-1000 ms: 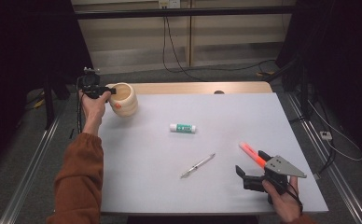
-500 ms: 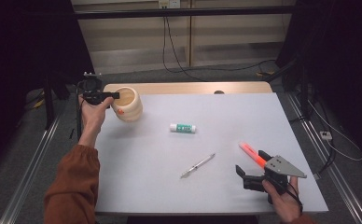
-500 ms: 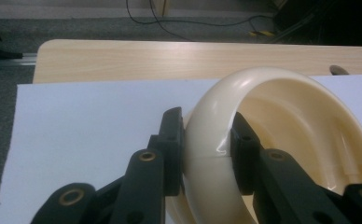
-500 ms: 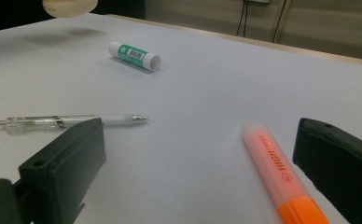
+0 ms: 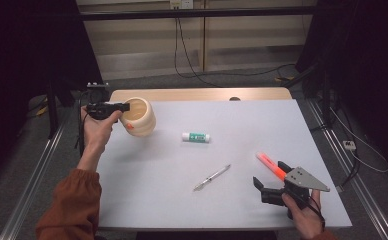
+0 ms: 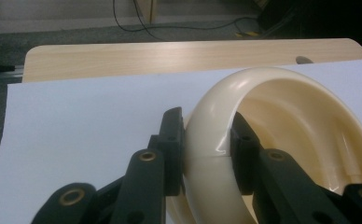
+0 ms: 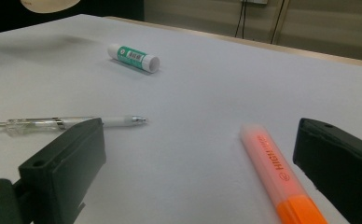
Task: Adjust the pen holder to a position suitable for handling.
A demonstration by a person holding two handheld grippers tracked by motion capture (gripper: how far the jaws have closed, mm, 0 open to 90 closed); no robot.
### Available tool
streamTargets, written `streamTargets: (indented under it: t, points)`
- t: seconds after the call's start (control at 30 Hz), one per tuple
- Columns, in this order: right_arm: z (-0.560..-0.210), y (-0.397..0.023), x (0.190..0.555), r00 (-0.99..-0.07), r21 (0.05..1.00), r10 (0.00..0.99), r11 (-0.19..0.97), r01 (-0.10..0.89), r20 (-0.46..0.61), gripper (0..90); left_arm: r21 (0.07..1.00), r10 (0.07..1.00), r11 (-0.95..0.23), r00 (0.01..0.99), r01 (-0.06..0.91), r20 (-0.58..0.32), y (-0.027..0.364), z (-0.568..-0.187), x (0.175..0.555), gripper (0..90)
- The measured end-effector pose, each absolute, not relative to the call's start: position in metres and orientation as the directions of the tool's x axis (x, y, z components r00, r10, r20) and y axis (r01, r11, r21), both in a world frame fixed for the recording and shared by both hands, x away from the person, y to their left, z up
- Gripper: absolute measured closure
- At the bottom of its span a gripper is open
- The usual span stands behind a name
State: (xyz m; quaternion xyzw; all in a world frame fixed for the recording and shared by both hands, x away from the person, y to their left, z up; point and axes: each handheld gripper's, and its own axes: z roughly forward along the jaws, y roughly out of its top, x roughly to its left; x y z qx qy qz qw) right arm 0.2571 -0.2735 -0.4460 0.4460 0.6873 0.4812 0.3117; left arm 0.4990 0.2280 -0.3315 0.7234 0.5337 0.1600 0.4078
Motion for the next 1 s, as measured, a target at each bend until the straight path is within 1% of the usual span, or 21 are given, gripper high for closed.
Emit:
streamTargets:
  t: [0.37,0.47,0.6,0.77,0.87,1.0]
  points:
    - [-0.446,-0.274,0.257,-0.402,0.939,0.916,0.138,0.315,0.001,2.5,0.767,0.897,-0.099,0.390,0.634,-0.206,0.218,-0.339,0.465,72.3]
    - [-0.446,-0.274,0.258,-0.401,0.938,0.916,0.137,0.317,0.001,2.5,0.759,0.887,-0.104,0.405,0.642,-0.222,0.214,-0.343,0.452,72.7]
    - [-0.446,-0.274,0.257,-0.403,0.939,0.915,0.139,0.315,0.000,2.5,0.753,0.885,-0.113,0.411,0.648,-0.220,0.210,-0.344,0.441,72.8]
    - [-0.446,-0.274,0.257,-0.403,0.939,0.915,0.138,0.316,0.001,2.5,0.744,0.885,-0.110,0.407,0.659,-0.229,0.206,-0.345,0.432,73.0]
    - [-0.446,-0.274,0.257,-0.406,0.939,0.914,0.139,0.314,0.001,2.5,0.734,0.880,-0.097,0.403,0.672,-0.252,0.199,-0.348,0.425,72.9]
    - [-0.446,-0.274,0.257,-0.406,0.939,0.914,0.139,0.314,0.001,2.5,0.727,0.876,-0.116,0.415,0.677,-0.247,0.192,-0.350,0.420,72.8]
